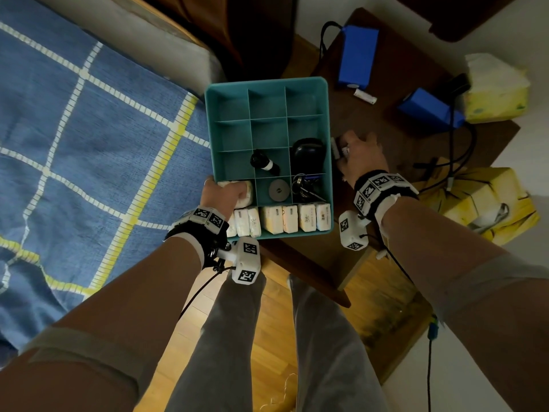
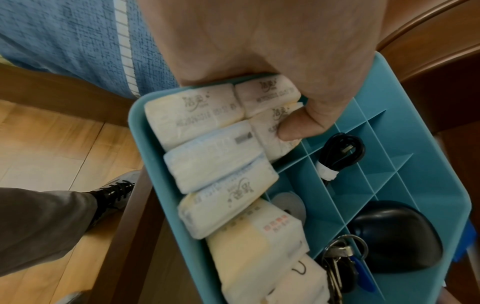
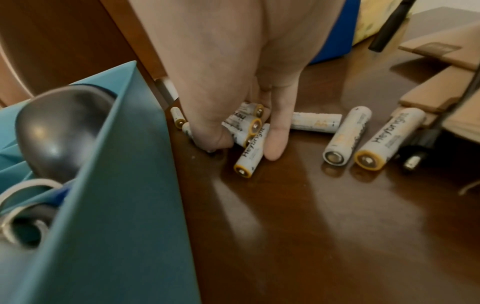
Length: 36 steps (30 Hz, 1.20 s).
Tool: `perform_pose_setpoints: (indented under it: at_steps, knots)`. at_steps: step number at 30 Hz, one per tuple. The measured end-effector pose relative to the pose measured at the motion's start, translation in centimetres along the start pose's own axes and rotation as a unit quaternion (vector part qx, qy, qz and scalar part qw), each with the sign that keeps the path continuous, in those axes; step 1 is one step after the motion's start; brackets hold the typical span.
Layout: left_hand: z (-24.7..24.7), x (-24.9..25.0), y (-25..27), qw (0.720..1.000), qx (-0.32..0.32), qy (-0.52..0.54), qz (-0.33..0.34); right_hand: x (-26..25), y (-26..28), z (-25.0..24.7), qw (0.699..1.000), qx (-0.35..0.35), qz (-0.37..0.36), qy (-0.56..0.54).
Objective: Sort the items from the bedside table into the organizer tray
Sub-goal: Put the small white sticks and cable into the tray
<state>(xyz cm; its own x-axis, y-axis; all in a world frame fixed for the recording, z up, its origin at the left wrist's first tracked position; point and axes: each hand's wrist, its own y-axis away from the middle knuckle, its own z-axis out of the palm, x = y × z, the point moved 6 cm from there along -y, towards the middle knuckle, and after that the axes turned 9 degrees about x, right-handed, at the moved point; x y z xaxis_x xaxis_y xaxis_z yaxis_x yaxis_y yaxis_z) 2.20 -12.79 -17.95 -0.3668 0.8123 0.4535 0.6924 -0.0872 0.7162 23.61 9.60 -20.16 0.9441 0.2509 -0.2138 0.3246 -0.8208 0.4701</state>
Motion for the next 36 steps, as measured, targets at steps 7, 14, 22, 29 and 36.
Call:
perform_pose_setpoints:
  at_steps: [7,14,22,29,36]
  knots:
    - [0.1,-0.2,0.2,1.0,0.001,-0.004,0.005,1.2,0.2,-0.4,0.998,0.024,0.009,-0.062]
    - [0.2,-0.5,0.9,1.0,-0.01,0.003,0.002,1.8,1.7,-2.8,0.987,0.084,0.04,-0.132]
    - [0.1,-0.3,1.3,1.0,-0.013,-0.015,0.004,0.5,3.7,-6.7,0.975,0.155,0.001,-0.16]
    - [0.5,-0.4,1.6,0.999,-0.024,-0.02,0.005,-6.1,5.0,-7.3,0.949,0.162,-0.108,-0.247]
    - [0.5,-0.7,1.3,0.998,-0.055,-0.026,0.0,-12.1,4.1,-6.2,0.938,0.138,-0.151,-0.28]
